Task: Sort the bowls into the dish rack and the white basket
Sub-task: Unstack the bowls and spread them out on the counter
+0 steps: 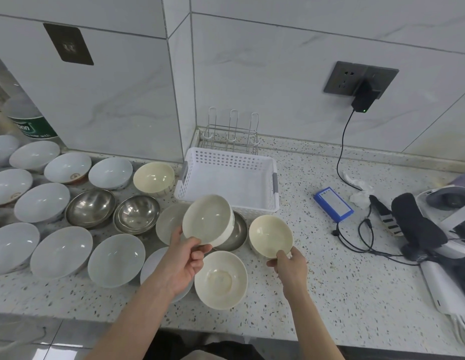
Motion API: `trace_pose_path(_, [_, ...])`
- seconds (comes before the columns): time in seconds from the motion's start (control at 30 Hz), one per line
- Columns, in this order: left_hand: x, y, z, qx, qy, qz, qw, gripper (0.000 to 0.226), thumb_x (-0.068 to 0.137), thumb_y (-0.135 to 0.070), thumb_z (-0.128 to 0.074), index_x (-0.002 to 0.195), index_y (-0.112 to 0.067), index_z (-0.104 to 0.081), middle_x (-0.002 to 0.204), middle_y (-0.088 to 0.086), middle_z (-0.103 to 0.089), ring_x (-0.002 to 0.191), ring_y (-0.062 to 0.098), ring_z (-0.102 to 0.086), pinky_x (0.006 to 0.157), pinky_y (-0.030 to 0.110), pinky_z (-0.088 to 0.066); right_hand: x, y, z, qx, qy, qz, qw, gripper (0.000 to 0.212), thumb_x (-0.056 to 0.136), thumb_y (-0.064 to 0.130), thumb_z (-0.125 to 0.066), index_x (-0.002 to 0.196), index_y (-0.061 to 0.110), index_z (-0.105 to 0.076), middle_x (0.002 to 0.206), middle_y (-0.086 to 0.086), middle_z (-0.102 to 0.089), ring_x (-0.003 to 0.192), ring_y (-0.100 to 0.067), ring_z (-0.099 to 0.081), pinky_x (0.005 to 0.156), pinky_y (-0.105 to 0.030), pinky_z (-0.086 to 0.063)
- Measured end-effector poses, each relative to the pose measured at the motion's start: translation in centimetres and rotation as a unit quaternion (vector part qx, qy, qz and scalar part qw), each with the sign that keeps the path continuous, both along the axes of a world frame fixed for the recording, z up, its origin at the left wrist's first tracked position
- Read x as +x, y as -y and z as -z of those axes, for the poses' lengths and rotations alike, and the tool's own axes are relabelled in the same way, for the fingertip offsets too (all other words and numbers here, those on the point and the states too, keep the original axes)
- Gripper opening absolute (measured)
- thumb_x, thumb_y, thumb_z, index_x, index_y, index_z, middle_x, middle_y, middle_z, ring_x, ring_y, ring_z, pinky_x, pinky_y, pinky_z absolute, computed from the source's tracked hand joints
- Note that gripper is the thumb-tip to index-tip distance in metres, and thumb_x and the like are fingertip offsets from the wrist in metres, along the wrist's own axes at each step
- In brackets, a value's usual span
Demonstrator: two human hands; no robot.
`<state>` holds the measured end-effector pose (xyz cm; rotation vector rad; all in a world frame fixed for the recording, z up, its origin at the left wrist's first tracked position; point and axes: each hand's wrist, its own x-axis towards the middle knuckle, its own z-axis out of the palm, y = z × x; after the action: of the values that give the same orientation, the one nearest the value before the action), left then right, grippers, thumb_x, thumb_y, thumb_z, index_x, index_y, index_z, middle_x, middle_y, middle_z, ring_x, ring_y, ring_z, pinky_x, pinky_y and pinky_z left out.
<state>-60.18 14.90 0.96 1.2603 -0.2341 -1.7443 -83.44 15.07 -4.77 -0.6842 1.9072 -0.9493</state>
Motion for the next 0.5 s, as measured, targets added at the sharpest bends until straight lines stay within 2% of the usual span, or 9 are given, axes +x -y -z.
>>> trace_pose_path(0.2, [-0.45, 0.12, 0.15, -0.001, 0.008, 0.009, 1.000, 0.048, 0.096, 0.006, -0.042, 0.125, -0.032, -0.046, 0.058, 0.015, -0.066, 0.035, 0.005, -0.043, 0.032, 0.013, -0.032, -0.05, 0.30, -0.25, 0.016, 0.004, -0.013, 1.000, 0.033, 0.090, 0.007, -0.046, 0.121, 0.015, -0.054, 0.069, -0.013, -0.073, 0.054, -0.014, -0.046, 0.053, -0.027, -0.039])
trace_pose_path(0.33, [-0.41, -0.02, 0.32, -0.001, 0.013, 0.022, 1.000, 0.046, 0.095, 0.005, -0.042, 0.122, -0.032, -0.046, 0.058, 0.014, -0.067, 0.037, 0.005, -0.041, 0.033, 0.015, -0.033, -0.12, 0.32, -0.32, 0.020, 0.008, -0.021, 1.000, 0.034, 0.090, 0.007, -0.046, 0.122, 0.012, -0.055, 0.069, -0.012, -0.073, 0.054, -0.015, -0.046, 0.054, -0.028, -0.039])
trace_pose_path(0.5, [-0.41, -0.11, 0.57, -0.005, 0.027, 0.039, 0.999, 0.044, 0.095, 0.004, -0.043, 0.116, -0.034, -0.048, 0.061, 0.016, -0.067, 0.039, 0.006, -0.040, 0.034, 0.016, -0.033, -0.52, 0.14, -0.22, 0.024, 0.033, -0.029, 0.999, 0.036, 0.095, 0.015, -0.048, 0.130, 0.012, -0.053, 0.071, -0.011, -0.073, 0.050, -0.014, -0.043, 0.046, -0.023, -0.035])
